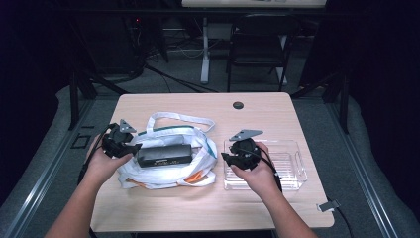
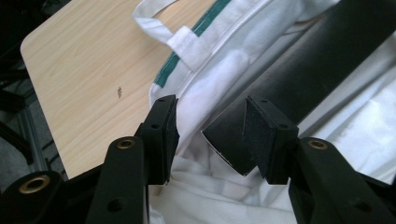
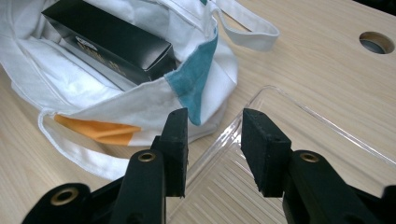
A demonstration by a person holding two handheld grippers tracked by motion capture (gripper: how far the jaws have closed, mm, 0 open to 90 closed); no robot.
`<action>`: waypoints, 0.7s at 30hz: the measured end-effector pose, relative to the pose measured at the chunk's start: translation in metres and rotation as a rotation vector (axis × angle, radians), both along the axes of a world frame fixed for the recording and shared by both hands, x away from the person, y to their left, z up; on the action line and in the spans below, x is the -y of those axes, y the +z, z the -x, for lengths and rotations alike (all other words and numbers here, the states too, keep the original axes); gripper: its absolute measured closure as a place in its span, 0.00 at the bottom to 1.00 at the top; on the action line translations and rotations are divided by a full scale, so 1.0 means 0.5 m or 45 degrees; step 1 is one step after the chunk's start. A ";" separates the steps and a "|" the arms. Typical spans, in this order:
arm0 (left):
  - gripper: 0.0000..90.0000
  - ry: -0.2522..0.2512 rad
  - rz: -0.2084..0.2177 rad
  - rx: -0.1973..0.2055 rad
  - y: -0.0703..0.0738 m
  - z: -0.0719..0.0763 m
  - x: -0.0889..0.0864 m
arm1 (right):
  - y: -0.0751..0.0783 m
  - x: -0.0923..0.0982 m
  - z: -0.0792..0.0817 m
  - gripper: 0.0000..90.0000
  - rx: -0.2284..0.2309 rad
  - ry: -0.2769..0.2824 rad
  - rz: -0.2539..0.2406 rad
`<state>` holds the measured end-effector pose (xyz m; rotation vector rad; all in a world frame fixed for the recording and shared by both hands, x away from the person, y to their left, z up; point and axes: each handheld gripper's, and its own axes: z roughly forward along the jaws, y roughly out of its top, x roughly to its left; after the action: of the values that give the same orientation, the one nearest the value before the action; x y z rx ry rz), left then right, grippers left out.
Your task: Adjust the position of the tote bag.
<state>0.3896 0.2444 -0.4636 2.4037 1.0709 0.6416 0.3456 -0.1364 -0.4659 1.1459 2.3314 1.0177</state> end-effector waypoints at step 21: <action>0.51 -0.262 -0.101 -0.059 0.014 -0.013 0.026 | -0.012 0.032 0.008 0.65 0.019 -0.032 -0.054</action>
<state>0.3959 0.2312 -0.4564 2.5653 0.8151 0.5700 0.3414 -0.1526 -0.4719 1.1769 2.2882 1.0679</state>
